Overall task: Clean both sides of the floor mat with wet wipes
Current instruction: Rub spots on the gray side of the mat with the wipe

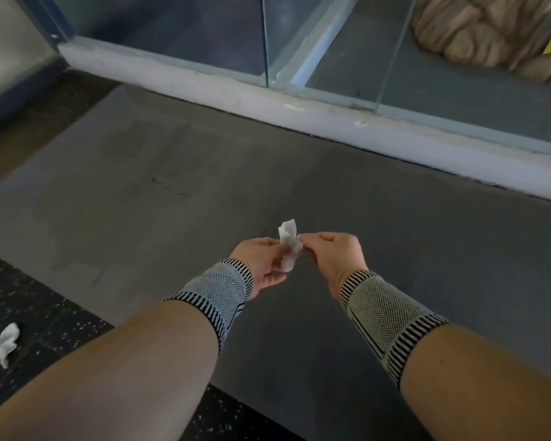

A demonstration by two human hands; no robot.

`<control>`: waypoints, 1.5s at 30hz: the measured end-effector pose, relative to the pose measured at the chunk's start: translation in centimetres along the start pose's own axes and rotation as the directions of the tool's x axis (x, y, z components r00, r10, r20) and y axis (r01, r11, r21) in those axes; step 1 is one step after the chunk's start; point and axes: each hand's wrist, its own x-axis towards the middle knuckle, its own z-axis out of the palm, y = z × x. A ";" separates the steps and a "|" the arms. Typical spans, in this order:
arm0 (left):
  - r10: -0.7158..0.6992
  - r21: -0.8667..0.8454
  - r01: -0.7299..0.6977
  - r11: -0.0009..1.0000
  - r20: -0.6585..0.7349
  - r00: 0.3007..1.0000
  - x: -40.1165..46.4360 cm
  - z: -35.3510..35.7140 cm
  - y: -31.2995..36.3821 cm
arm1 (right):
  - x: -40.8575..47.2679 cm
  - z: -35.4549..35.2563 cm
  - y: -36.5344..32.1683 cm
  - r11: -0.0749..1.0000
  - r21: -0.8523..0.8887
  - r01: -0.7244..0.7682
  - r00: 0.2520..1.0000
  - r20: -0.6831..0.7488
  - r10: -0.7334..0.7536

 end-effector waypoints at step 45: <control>-0.055 -0.103 0.051 0.993 -0.034 0.998 2.9 -1.2 -0.8 | 1.1 2.3 -0.1 0.970 0.161 -0.184 0.966 0.214 0.148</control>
